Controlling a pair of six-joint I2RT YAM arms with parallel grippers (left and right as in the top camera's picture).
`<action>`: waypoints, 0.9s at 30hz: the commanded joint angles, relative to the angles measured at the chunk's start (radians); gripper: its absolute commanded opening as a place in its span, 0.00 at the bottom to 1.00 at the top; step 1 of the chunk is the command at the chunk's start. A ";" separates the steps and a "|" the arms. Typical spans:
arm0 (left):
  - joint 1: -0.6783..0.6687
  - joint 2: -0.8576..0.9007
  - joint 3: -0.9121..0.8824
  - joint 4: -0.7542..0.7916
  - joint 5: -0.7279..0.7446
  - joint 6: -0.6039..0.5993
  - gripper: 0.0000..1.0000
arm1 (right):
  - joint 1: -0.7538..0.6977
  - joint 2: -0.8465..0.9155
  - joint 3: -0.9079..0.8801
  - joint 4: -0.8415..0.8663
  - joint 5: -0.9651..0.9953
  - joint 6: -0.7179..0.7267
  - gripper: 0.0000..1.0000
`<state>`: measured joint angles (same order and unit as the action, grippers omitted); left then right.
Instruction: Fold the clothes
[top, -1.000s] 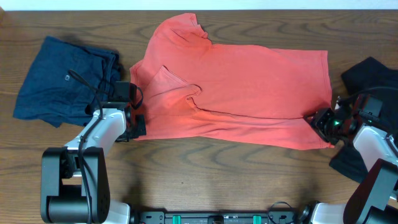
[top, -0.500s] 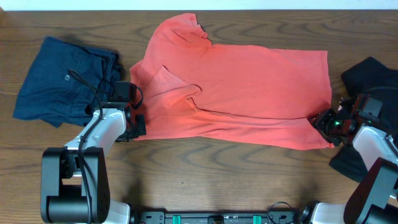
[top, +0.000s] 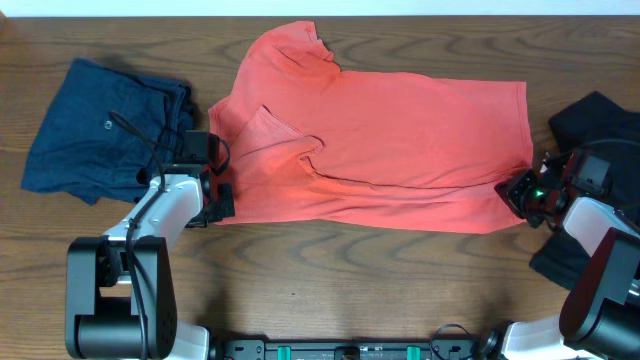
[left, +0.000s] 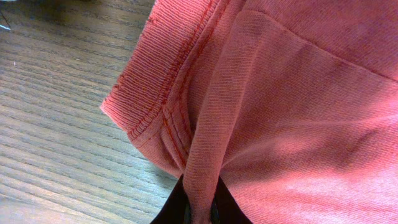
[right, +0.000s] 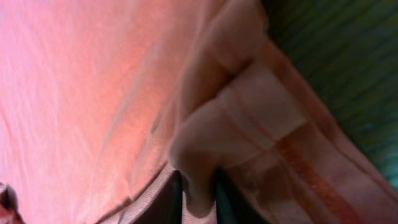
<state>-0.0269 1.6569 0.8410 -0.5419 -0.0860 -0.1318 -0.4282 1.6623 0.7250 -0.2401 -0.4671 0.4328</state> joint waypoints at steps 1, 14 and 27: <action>0.011 0.009 -0.018 0.002 -0.027 -0.008 0.07 | 0.002 -0.011 -0.002 -0.001 -0.050 0.001 0.22; 0.011 0.009 -0.018 0.010 -0.027 -0.008 0.07 | 0.001 -0.019 -0.002 0.058 -0.059 0.078 0.01; 0.011 0.009 -0.018 0.010 -0.027 -0.008 0.07 | 0.001 -0.019 -0.002 0.078 -0.060 0.139 0.01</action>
<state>-0.0269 1.6569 0.8410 -0.5343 -0.0895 -0.1314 -0.4282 1.6611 0.7250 -0.1661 -0.5205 0.5541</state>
